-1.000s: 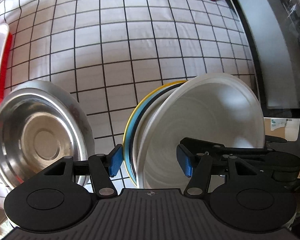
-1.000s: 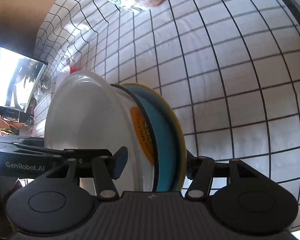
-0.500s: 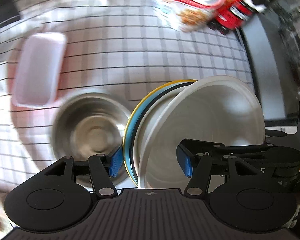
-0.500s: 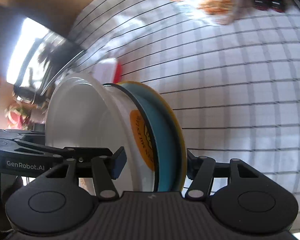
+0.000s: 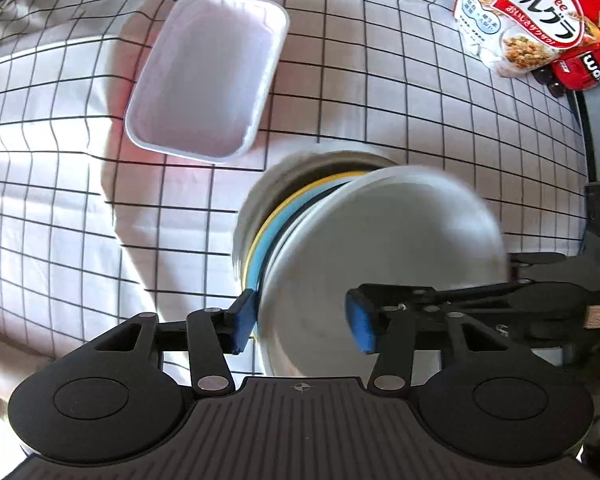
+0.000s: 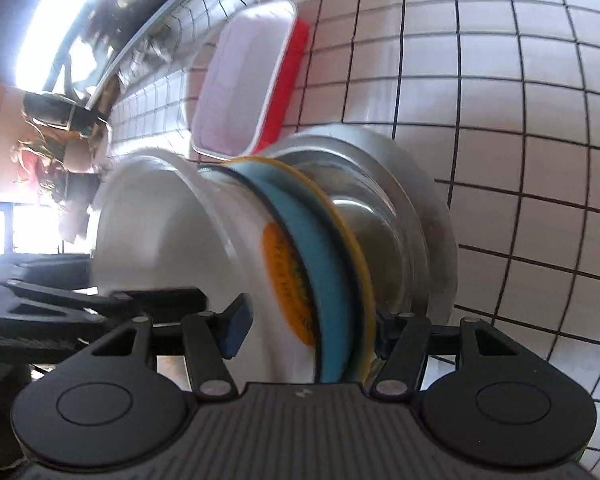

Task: Organize plates and bowls
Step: 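Carry the nested bowl stack with both tools into the steel bowl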

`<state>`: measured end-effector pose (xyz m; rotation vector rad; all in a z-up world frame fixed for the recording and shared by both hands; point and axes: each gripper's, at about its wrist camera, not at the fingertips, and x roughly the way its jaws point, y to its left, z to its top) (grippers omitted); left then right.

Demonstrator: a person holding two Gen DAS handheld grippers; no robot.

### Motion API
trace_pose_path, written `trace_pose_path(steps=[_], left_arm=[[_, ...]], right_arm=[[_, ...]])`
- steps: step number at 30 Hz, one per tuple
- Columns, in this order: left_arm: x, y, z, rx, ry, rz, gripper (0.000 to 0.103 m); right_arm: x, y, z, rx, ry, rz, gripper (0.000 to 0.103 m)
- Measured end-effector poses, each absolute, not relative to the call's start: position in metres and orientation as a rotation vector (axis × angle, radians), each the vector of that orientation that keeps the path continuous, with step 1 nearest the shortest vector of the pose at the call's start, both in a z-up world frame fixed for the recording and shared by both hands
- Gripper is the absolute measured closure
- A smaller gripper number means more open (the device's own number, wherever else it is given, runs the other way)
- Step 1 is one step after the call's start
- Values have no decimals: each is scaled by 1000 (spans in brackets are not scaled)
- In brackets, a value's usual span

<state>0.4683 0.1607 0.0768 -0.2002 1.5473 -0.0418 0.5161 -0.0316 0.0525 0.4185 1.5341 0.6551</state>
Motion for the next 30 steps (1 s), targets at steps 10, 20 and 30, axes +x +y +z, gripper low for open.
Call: trace_pose_path(steps=[10, 20, 30], left_arm=[[470, 169, 79, -206, 1530, -75, 60], [464, 182, 76, -291, 1512, -99, 65], [457, 190, 69, -356, 1509, -133, 77]], right_arm=[[521, -25, 53, 334, 1542, 652, 45], [526, -23, 56, 288, 1559, 617, 45], [522, -27, 75, 162, 1548, 601, 47]])
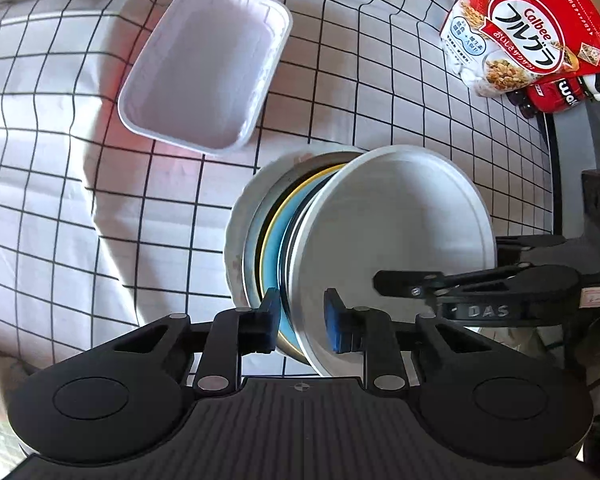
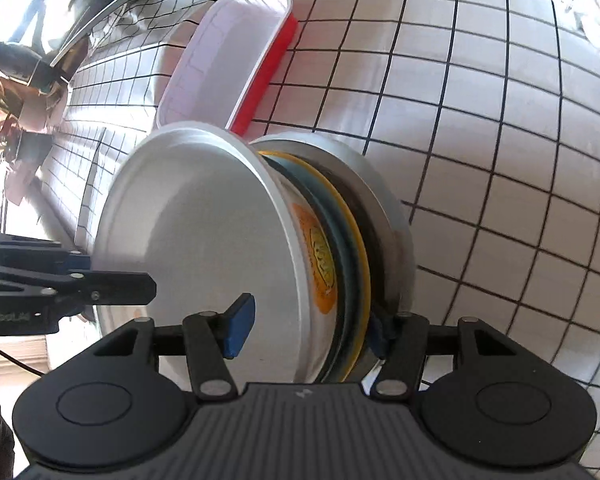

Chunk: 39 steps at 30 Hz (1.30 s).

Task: Organize plates and bowls
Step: 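Carry the nested bowl stack with both tools into the steel bowl, then move both tools to the red-rimmed white tray and grip its rim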

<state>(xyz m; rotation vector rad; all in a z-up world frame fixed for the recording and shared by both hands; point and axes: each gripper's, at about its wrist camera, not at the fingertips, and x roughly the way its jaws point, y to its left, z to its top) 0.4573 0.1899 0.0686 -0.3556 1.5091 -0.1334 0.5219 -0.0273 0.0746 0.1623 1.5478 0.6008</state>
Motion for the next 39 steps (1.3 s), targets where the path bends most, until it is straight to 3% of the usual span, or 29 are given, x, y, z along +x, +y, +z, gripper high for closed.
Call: trace_pose_path(steps=[14, 22, 26, 34, 39], left_arm=[[444, 216, 90, -493, 1420, -172, 80], [444, 268, 112, -657, 1218, -191, 82], [462, 299, 118, -599, 1106, -106, 80], [546, 306, 71, -369, 1164, -6, 80], [570, 298, 41, -271, 1209, -30, 79]], right_arm=[[501, -32, 145, -79, 1365, 621, 45], [522, -23, 186, -25, 1247, 670, 45], [556, -11, 210, 36, 1206, 656, 45], [645, 72, 122, 236, 1559, 495, 41], [661, 109, 87, 135, 1578, 369, 41]])
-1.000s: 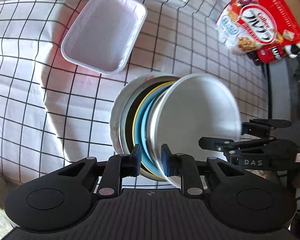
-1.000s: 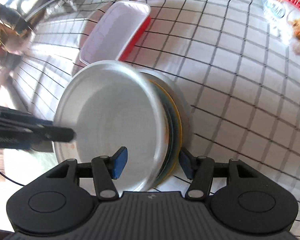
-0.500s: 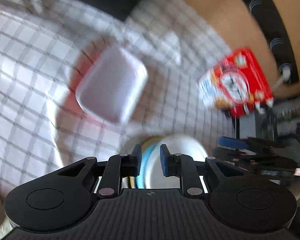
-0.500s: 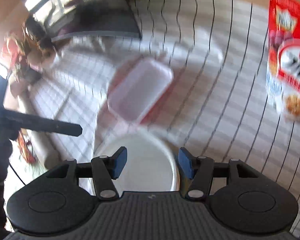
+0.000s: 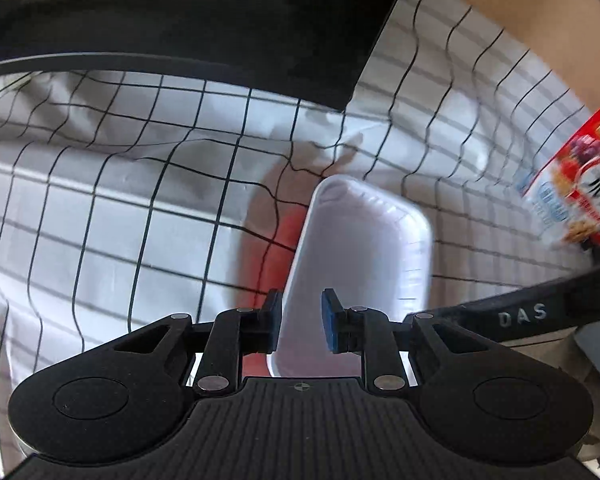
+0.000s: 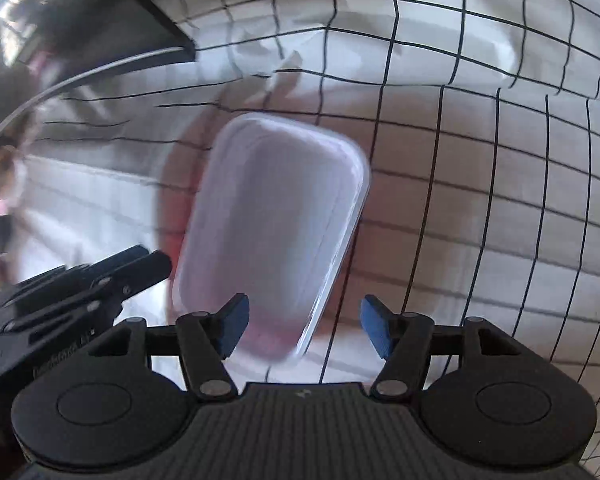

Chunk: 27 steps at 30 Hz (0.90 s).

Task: Organize plates and bowls
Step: 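Move both tools to the red-rimmed white tray and grip its rim, then lower the red-rimmed tray onto the bowl stack with both tools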

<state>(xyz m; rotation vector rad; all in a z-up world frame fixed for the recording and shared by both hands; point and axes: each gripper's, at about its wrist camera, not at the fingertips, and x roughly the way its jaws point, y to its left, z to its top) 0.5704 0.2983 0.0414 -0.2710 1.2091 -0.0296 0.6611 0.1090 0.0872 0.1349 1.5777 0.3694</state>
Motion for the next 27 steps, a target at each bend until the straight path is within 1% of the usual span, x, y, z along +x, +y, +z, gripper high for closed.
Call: trace_pose_path(steps=[1, 2, 4, 5, 9, 10, 11, 12, 13, 16, 19, 21, 24, 27], left_arm=[[575, 297, 36, -258, 1216, -31, 79], [578, 298, 30, -245, 1224, -35, 79], [583, 297, 20, -229, 1236, -47, 79], [586, 295, 14, -220, 1245, -52, 79], [592, 284, -4, -202, 1273, -83, 79], [594, 282, -9, -203, 1281, -92, 79], [597, 279, -13, -209, 1290, -106, 78], [598, 279, -15, -215, 1292, -115, 74], [598, 277, -13, -216, 1285, -116, 74], [588, 276, 11, -196, 1221, -104, 78], [569, 273, 55, -197, 1152, -79, 78], [555, 270, 87, -209, 1109, -59, 78], [523, 257, 143, -211, 999, -60, 78], [486, 234, 181, -240, 950, -80, 78]], right_arm=[[664, 112, 81, 128, 1583, 361, 44], [667, 115, 76, 118, 1586, 356, 50], [672, 115, 65, 128, 1600, 338, 59], [674, 113, 61, 146, 1614, 331, 62], [677, 103, 50, 195, 1645, 319, 65], [677, 101, 47, 204, 1650, 315, 69], [677, 99, 44, 217, 1655, 310, 75], [676, 98, 42, 232, 1660, 310, 76], [675, 97, 42, 235, 1657, 303, 78], [666, 91, 60, 258, 1600, 307, 80], [652, 82, 94, 278, 1525, 355, 80], [640, 74, 124, 293, 1464, 399, 80], [611, 61, 177, 271, 1337, 469, 80], [570, 33, 224, 254, 1227, 524, 80]])
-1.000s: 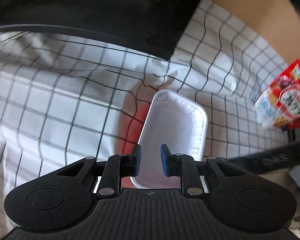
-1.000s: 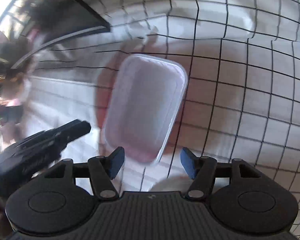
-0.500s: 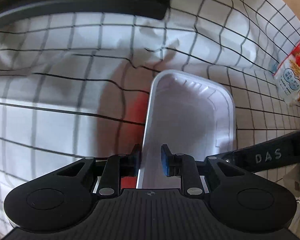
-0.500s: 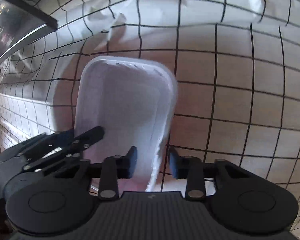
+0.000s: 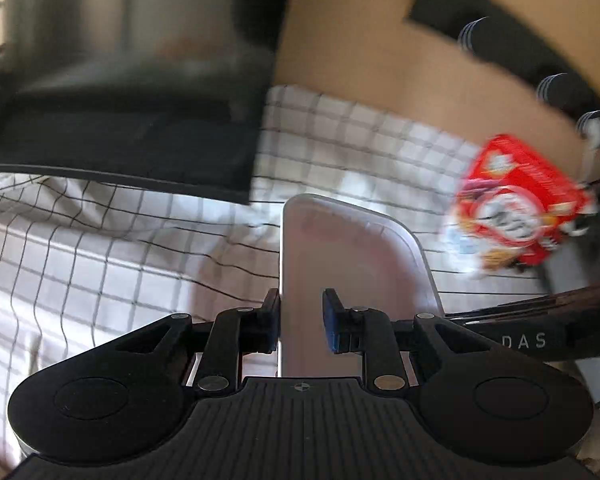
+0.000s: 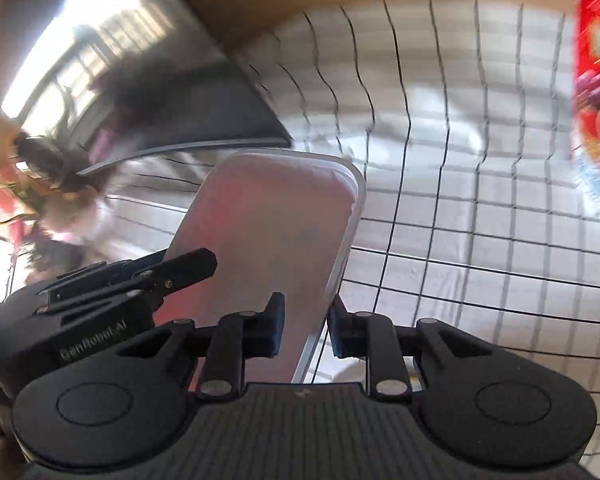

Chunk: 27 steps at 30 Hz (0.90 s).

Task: Organize plates and bowls
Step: 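Lower the red-rimmed tray onto the bowl stack with both tools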

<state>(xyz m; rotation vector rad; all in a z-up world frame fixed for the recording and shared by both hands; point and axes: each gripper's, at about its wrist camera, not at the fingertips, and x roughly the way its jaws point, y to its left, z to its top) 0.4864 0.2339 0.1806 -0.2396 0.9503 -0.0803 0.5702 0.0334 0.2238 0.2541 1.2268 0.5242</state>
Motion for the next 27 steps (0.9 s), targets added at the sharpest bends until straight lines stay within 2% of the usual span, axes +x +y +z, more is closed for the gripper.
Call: trace_pose_path(steps=[4, 10, 18, 27], left_arm=[[438, 195, 191, -245, 934, -143, 78], [403, 157, 147, -315, 965, -154, 78], [389, 138, 109, -374, 1020, -103, 80], [391, 143, 105, -381, 1005, -115, 80]], right_arm=[[507, -3, 252, 168, 1140, 531, 80], [443, -42, 229, 79, 1126, 512, 80], [429, -75, 178, 181, 1165, 494, 80], [424, -77, 174, 234, 1105, 464, 80]])
